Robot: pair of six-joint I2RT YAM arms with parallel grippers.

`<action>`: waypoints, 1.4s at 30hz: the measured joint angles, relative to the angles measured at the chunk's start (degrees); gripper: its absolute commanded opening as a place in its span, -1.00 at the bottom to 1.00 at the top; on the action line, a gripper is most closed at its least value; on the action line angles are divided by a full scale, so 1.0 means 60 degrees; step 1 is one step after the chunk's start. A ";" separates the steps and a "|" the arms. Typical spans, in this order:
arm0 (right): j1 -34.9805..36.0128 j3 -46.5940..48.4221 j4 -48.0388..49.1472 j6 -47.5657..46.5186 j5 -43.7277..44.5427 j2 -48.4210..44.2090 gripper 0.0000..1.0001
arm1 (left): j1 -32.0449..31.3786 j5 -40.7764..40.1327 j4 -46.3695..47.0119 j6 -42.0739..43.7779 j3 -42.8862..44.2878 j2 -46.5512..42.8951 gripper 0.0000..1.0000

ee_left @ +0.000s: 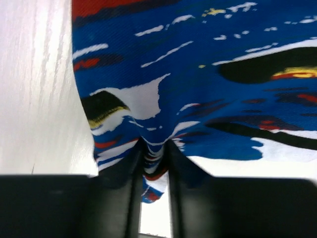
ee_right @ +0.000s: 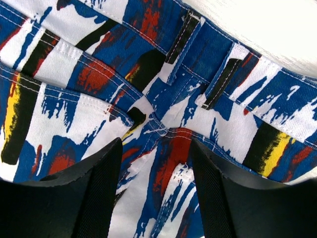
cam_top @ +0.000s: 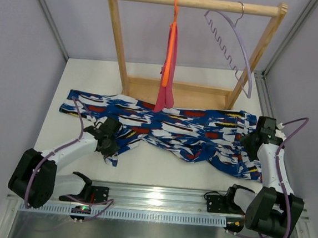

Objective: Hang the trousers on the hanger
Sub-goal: Fold the trousers

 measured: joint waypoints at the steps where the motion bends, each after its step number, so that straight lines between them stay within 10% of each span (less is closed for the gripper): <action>1: 0.0000 0.0000 0.0004 -0.0062 -0.0025 -0.0011 0.20 | -0.0004 0.0026 0.0007 0.0004 0.0084 0.0087 -0.96; 25: -0.0004 0.0645 -0.1035 -0.1195 -0.0929 -0.2612 0.20 | -0.0022 -0.1781 -0.4951 -0.1599 0.3763 -0.3690 -0.99; 36: -0.0004 0.0659 -0.1275 -0.1555 -0.1359 -0.2849 0.20 | 0.0146 -0.2331 -0.5625 -0.2014 0.4288 -0.2506 -0.99; 42: 0.0040 0.0259 -0.0933 -0.2095 -0.2503 -0.3450 0.22 | 0.1902 -0.1315 -0.4900 -0.1486 0.4226 -0.1355 -0.99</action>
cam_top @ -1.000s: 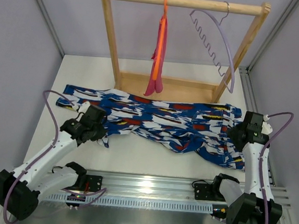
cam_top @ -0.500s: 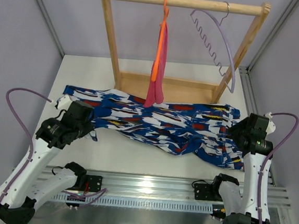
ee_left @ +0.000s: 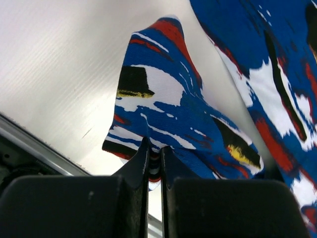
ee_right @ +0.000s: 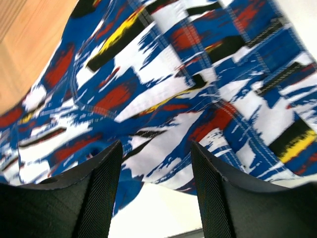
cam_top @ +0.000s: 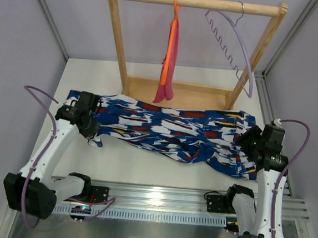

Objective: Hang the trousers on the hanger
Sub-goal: Fold the trousers

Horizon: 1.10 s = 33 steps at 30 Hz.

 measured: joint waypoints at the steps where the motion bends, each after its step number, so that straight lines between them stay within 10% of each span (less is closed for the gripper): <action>1: 0.0055 -0.0080 0.0018 -0.0157 -0.0273 -0.0015 0.22 | 0.0481 0.0306 0.0222 0.0178 0.0000 0.0339 -0.99; 5: 0.0725 -0.0291 0.0306 -0.0703 -0.1173 -0.0222 0.24 | 0.2171 0.1530 0.0882 0.0958 0.0175 0.2036 -0.83; 10: 0.2583 -0.0641 0.0772 -0.0834 -0.1625 -0.1279 0.24 | 0.2903 0.1778 0.0856 0.1891 0.1166 0.3490 0.33; 23: 0.9646 -0.0656 0.3391 -0.1078 0.0444 0.0692 0.24 | 0.3187 0.0816 0.1242 0.3515 0.1526 0.1450 0.40; 33: 1.2305 0.1005 0.5031 -0.2838 0.2113 0.4878 0.24 | 0.3195 0.1209 0.0688 0.2062 -0.0302 0.1115 0.97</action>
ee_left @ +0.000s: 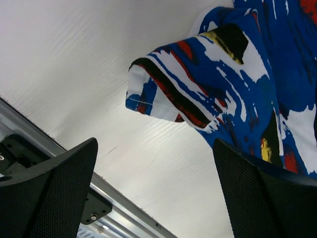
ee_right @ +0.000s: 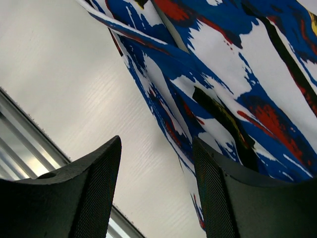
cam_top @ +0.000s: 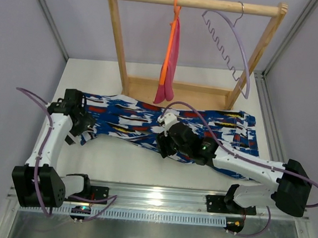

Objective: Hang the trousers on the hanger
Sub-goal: Fold the trousers

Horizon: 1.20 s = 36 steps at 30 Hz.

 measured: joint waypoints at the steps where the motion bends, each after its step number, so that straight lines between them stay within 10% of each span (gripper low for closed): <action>1: 0.0076 0.0084 0.0124 -0.0160 0.0055 0.0226 0.24 | 0.0011 -0.0098 -0.0004 -0.0120 0.0095 0.0135 0.97; 7: 0.0350 0.0248 0.0903 -0.1413 0.0106 0.1566 0.26 | 0.0138 -0.0382 0.0470 -0.0357 0.0288 0.1501 0.39; 9: 0.0397 0.0404 0.0954 -0.1756 0.0153 0.2116 0.27 | 0.0200 -0.0386 0.0641 -0.0306 0.0412 0.2102 -0.46; 12: 0.0455 0.0703 0.0984 -0.2295 0.0313 0.2918 0.26 | 0.0259 -0.0415 0.0783 -0.0146 0.0714 0.2554 -0.99; 25: 0.1614 0.1304 0.1020 -0.3497 0.1800 0.4929 -0.92 | 0.0368 -0.0809 0.0769 0.0251 0.1989 0.2182 -0.97; 29: 0.2226 0.1279 0.0903 -0.3468 0.2204 0.4816 -0.92 | 0.0452 -0.0787 0.0707 0.0922 0.2357 0.2259 0.34; 36: 0.2849 0.0838 0.0659 -0.3249 0.1869 0.2459 -0.92 | 0.0514 -0.0765 0.0481 0.1723 0.2903 0.2259 0.51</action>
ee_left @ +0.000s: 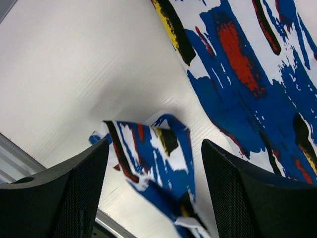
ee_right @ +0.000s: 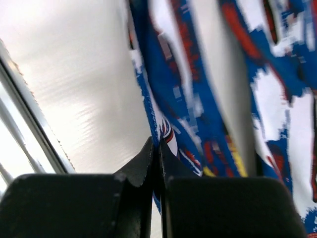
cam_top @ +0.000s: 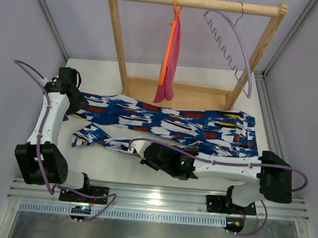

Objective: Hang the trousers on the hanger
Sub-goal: Fold the trousers

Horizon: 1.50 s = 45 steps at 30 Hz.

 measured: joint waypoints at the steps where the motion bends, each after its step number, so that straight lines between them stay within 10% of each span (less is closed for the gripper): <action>1: -0.0007 -0.0055 0.0011 0.0066 0.0000 -0.0419 -0.92 | 0.0018 -0.0004 -0.0047 0.0044 0.0076 -0.0004 0.51; 20: -0.2962 -0.0783 0.0885 0.2135 -0.2535 -0.1621 -0.92 | 0.0069 0.1195 -0.0605 -0.1268 -0.2925 -0.2630 0.41; 28: -0.2962 -0.0787 0.0965 0.2138 -0.2936 -0.1402 -0.92 | 0.0062 0.2244 -0.0495 -0.2390 -0.3486 -0.1486 0.48; 32: -0.2962 -0.0838 0.1013 0.2138 -0.2965 -0.1406 -0.92 | 0.0062 0.2812 0.0197 -0.2761 -0.4630 -0.0943 0.01; 35: -0.2962 -0.0958 0.1078 0.2160 -0.2969 -0.1468 -0.92 | 0.0062 0.2881 0.0372 -0.2812 -0.4892 -0.0696 -0.97; 45: -0.2962 -0.1694 0.1545 0.2517 -0.3064 -0.1756 -0.92 | -0.2102 0.0725 0.0441 -0.2226 -0.1271 -0.0499 -0.95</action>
